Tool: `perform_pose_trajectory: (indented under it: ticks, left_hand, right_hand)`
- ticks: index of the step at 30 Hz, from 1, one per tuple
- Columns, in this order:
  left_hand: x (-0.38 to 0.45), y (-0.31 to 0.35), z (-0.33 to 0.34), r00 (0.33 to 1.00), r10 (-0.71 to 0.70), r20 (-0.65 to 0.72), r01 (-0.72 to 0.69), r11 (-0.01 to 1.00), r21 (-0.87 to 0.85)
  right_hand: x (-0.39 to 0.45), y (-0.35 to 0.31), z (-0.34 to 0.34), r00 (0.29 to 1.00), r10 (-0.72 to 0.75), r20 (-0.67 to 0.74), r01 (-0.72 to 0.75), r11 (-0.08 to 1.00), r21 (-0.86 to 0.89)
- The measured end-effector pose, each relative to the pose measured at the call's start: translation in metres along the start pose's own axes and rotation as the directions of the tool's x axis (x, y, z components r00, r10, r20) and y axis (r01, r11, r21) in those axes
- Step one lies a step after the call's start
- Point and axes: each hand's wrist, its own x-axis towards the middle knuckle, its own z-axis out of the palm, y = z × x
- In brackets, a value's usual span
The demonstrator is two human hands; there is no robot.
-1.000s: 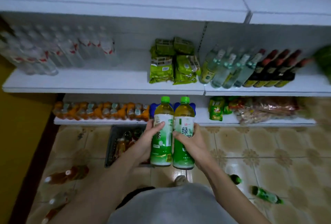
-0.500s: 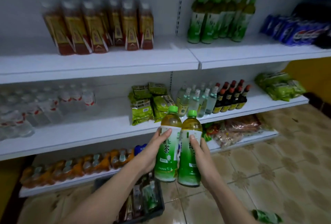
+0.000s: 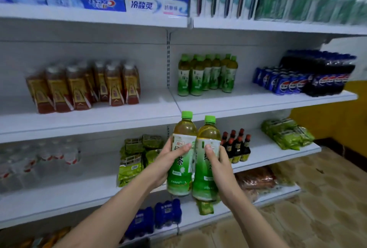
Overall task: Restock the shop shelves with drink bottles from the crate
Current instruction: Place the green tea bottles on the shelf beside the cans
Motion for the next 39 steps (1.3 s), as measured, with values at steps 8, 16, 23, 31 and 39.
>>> perform_pose_trajectory:
  ticks: [8, 16, 23, 31, 39]
  left_hand:
    - [0.060, 0.025, 0.083, 0.993, 0.104, -0.055, -0.105, 0.994, -0.011]
    - [0.145, 0.054, 0.098, 0.960, 0.236, -0.150, -0.222, 0.969, 0.104]
    - [0.267, 0.069, 0.091, 0.940, 0.295, -0.174, -0.271, 0.951, 0.149]
    - [0.371, 0.061, 0.086, 0.920, 0.336, -0.200, -0.287, 0.928, 0.238]
    - [0.434, 0.048, 0.090, 0.898, 0.386, -0.209, -0.284, 0.874, 0.394]
  right_hand:
    - [0.049, -0.054, -0.077, 0.991, -0.109, 0.081, 0.113, 0.992, -0.048]
    - [0.142, -0.074, -0.096, 0.976, -0.178, 0.128, 0.189, 0.979, -0.076]
    - [0.255, -0.079, -0.104, 0.960, -0.267, 0.086, 0.276, 0.955, -0.114]
    - [0.369, -0.060, -0.117, 0.965, -0.256, 0.060, 0.261, 0.961, -0.091]
    - [0.442, -0.051, -0.140, 0.967, -0.208, 0.147, 0.237, 0.947, -0.217]
